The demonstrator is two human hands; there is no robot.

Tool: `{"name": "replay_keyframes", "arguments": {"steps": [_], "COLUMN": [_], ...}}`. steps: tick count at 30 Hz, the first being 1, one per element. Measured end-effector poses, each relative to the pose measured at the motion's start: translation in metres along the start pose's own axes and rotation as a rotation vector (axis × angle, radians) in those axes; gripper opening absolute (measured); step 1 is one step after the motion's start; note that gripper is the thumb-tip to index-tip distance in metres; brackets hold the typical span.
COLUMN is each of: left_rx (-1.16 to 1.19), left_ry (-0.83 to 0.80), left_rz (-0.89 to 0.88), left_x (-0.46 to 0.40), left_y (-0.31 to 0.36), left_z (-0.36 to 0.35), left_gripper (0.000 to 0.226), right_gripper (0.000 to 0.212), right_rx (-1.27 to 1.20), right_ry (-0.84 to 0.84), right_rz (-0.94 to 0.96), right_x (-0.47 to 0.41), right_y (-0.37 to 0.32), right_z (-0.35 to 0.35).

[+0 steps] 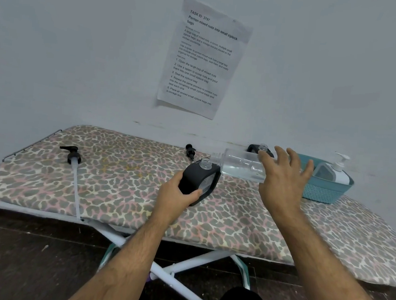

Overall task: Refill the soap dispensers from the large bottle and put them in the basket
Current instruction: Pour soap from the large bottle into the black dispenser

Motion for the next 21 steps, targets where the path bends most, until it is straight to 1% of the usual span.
{"name": "replay_keyframes", "arguments": {"steps": [21], "left_rx": [-0.001], "left_ry": [0.001], "left_rz": [0.001], "left_x": [0.0008], "left_y": [0.0015], "left_z": [0.0001], "left_gripper": [0.048], "right_gripper": [0.071], "right_rx": [0.005], "right_ry": [0.003], "right_rz": [-0.001], "right_x": [-0.0001], "right_y": [-0.0006], "right_z": [0.0006]}}
Point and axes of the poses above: each hand's wrist, its own x-axis away from the middle knuckle, its own z-axis out of the back of the hand, y = z × x, the point moved 3 cm from there along -x, towards the middle knuckle, and after that the axes turned 12 degrees about -y, right-handed, at the moved point
